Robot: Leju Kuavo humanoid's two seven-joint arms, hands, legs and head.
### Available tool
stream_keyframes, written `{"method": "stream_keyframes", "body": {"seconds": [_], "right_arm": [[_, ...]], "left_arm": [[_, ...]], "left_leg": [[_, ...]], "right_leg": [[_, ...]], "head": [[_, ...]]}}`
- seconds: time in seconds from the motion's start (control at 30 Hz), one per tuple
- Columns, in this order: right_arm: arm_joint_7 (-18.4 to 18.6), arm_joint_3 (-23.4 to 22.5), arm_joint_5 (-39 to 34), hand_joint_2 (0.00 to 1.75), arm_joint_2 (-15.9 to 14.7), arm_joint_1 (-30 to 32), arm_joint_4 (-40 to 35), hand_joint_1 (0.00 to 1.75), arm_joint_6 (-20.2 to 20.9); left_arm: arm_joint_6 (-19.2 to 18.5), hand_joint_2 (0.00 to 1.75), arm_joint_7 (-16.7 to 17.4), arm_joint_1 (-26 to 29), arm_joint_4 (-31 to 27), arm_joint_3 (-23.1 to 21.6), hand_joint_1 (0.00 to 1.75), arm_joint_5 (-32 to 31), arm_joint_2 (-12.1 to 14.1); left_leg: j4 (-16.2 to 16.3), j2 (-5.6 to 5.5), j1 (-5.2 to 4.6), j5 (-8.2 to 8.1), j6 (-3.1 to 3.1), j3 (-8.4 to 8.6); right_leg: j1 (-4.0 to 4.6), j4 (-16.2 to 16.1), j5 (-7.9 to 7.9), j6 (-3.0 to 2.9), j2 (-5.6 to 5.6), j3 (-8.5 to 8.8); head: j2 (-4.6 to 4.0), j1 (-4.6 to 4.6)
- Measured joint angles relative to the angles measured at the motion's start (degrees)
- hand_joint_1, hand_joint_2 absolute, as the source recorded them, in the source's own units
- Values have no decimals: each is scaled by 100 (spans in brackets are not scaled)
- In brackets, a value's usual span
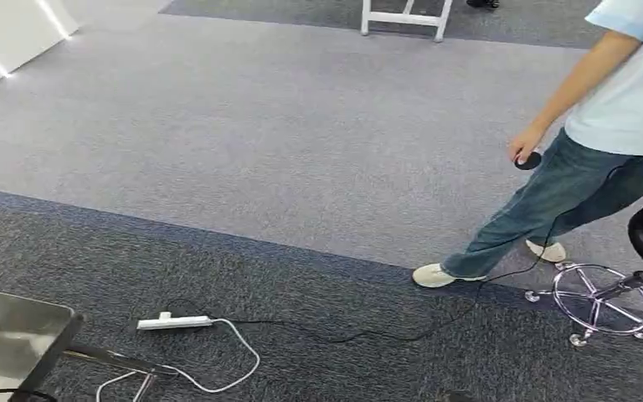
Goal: Take the parts from the cabinet and place them on the table.
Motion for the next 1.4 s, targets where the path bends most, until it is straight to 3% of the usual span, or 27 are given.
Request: {"method": "stream_keyframes", "body": {"seconds": [0.07, 0.13, 0.17, 0.2, 0.23, 0.33, 0.37, 0.4, 0.43, 0.5, 0.53, 0.6, 0.63, 0.67, 0.7, 0.8, 0.87, 0.93, 1.0, 1.07, 1.13, 1.17, 1.2, 1.23, 1.27, 1.37, 1.4], "right_arm": [[-2, 0, -4, 0, 0, 5, 0, 0, 0], [-13, 0, -4, 0, 11, -2, 0, 0, 2], [-17, 2, -4, 0, 13, -3, 0, 0, 4], [-17, 0, -4, 0, 9, -3, -2, 0, 4], [-20, 2, -4, 0, 9, -8, 0, 0, 2], [-35, 2, -4, 0, 9, -20, 0, 0, 4], [-37, 2, -4, 0, 9, -21, 0, 0, 4], [-44, 2, -2, 0, 9, -20, 0, 0, 4], [-48, 2, -4, 0, 9, -20, 0, 0, 7], [-48, 2, -4, 0, 9, -12, 0, 0, 13], [-46, 2, -4, 0, 9, -5, 0, 0, 15], [-42, 2, -2, 0, 9, 3, 2, 0, 17], [-42, 2, -2, 0, 9, 0, 2, 0, 20], [-44, 2, -2, 0, 9, -5, 2, 0, 20], [-44, 2, -2, 0, 9, -9, 0, 0, 20], [-50, 2, -2, 0, 9, -21, 2, 0, 33], [-52, 2, 9, 0, 9, -22, 2, 0, 41], [-55, 2, 15, 0, 9, -25, 0, 0, 42], [-55, 2, 28, 0, 9, -16, 2, 0, 42], [-55, 2, 37, 0, 9, -13, 0, 0, 42], [-61, 2, 46, 0, 9, -20, 2, 0, 42], [-68, 4, 48, 0, 11, -20, 4, 0, 42], [-74, 4, 48, 0, 11, -21, 4, 0, 42], [-81, 4, 50, 0, 2, -22, 4, 0, 39], [-85, 4, 50, 0, 2, -29, 4, 0, 37], [-85, 7, 50, 0, 2, -29, 4, 0, 39], [-85, 7, 50, 0, 2, -30, 4, 0, 39]], "left_arm": [[5, 175, -2, 3, 22, 0, 175, -15, 0], [5, 175, -4, 2, 35, 4, 175, -22, 0], [5, 175, -4, -2, 35, 7, 175, -42, 9], [5, 175, -4, -16, 42, 4, 175, -59, 0], [5, 175, -2, -34, 44, 0, 175, -72, 2], [-4, 175, 0, -17, 57, 13, 175, -94, 4], [-4, 175, 0, -18, 57, 22, 175, -94, 7], [-4, 175, 7, -29, 57, 35, 175, -96, 11], [-4, 175, 13, -43, 57, 48, 175, -111, 11], [-6, 175, 15, -49, 61, 70, 175, -133, 24], [-6, 175, 15, -51, 72, 77, 175, -136, 28], [-9, 175, 15, -53, 89, 81, 175, -160, 46], [-13, 175, 17, -59, 92, 81, 175, -181, 61], [-15, 175, 20, -64, 94, 81, 175, -195, 77], [-17, 175, 35, -69, 94, 81, 175, -199, 90], [-24, 175, 98, -103, 116, 83, 175, -254, 149], [-28, 175, 120, -97, 142, 90, 175, -264, 192], [-33, 175, 127, -124, 177, 90, 175, -273, 221], [-33, 175, 127, -155, 197, 83, 175, -273, 227], [-35, 175, 127, -154, 225, 79, 175, -273, 227], [-35, 175, 136, -154, 267, 81, 175, -291, 245], [-35, 175, 146, -155, 286, 83, 175, -291, 264], [-35, 175, 155, -162, 297, 85, 175, -291, 280], [-35, 175, 162, -199, 319, 83, 175, -295, 280], [-35, 175, 177, -192, 332, 81, 175, -295, 278], [-39, 175, 199, -172, 404, 90, 175, -306, 278], [-39, 175, 201, -168, 413, 90, 175, -306, 278]], "left_leg": [[167, 14, 15, 66, -35, -69], [-663, 91, 48, 551, -68, 356], [-1184, 212, 65, 753, -93, 644], [-1518, 425, 48, 719, -136, 807], [-1534, 279, 50, 753, -12, 799], [-1535, 162, 22, 730, 97, 784], [-1548, 127, 45, 754, 141, 787], [-1547, 93, 50, 766, 164, 788], [-1547, 73, 50, 774, 192, 781], [-1545, -1, 44, 771, 209, 770], [-1544, -48, 38, 769, 212, 771], [-1543, -159, 34, 769, 211, 777], [-1543, -214, 34, 769, 210, 782], [-1543, -269, 36, 769, 208, 788], [-1544, -305, 50, 771, 201, 783], [-1549, -431, 58, 795, 82, 737], [-1573, -476, 65, 803, 13, 728], [-1189, -94, 41, 501, -6, 561], [-266, 2, 41, 50, -39, 138], [206, 12, 46, -38, -66, -76], [-364, 45, 68, 377, -90, 209], [-905, 120, 79, 631, -104, 494], [-1386, 307, 87, 786, -132, 758], [-1534, 353, 46, 699, -102, 806], [-1529, 261, 59, 725, -19, 782], [-1528, 151, 41, 748, 90, 773], [-1535, 123, 53, 757, 123, 780]], "right_leg": [[-4, 1, -2, 3, -82, 3], [-17, 11, -15, 27, -166, 12], [-26, 26, -30, 56, -200, 22], [28, 65, -61, 108, -232, 19], [46, 103, -96, 140, -260, -19], [34, 56, -126, 164, -365, 50], [11, 100, -169, 216, -300, 10], [3, 291, -318, 256, -110, -60], [-7, 677, -534, 271, -5, -239], [-7, 1681, -947, 282, 48, -726], [-7, 1991, -1012, 273, 53, -901], [-7, 1702, -715, 231, 69, -820], [-6, 1250, -452, 198, 96, -619], [-6, 676, -180, 164, 181, -347], [-11, 258, -39, 131, 392, -145], [16, 130, -64, 150, 319, -55], [-13, 52, -11, 77, 223, -35], [-17, 16, 15, 13, 145, -29], [-8, 16, 6, 0, 52, -41], [-9, 17, 5, 0, -32, -43], [-16, 21, 0, 10, -108, -37], [-19, 36, -12, 29, -147, -28], [1, 70, -34, 72, -179, -23], [46, 140, -81, 117, -203, -57], [57, 135, -86, 124, -224, -74], [27, 106, -84, 172, -333, -13], [11, 170, -151, 219, -249, -59]], "head": [[0, -4], [0, -4], [0, -4], [0, -18], [0, -5], [0, 6], [0, 4], [0, 35], [0, 44], [0, 44], [0, 44], [0, 44], [0, 39], [0, 44], [0, 44], [0, 37], [0, 35], [0, 0], [0, 2], [0, 2], [0, 2], [0, 0], [0, 0], [0, -29], [0, 17], [0, 24], [0, 24]]}}
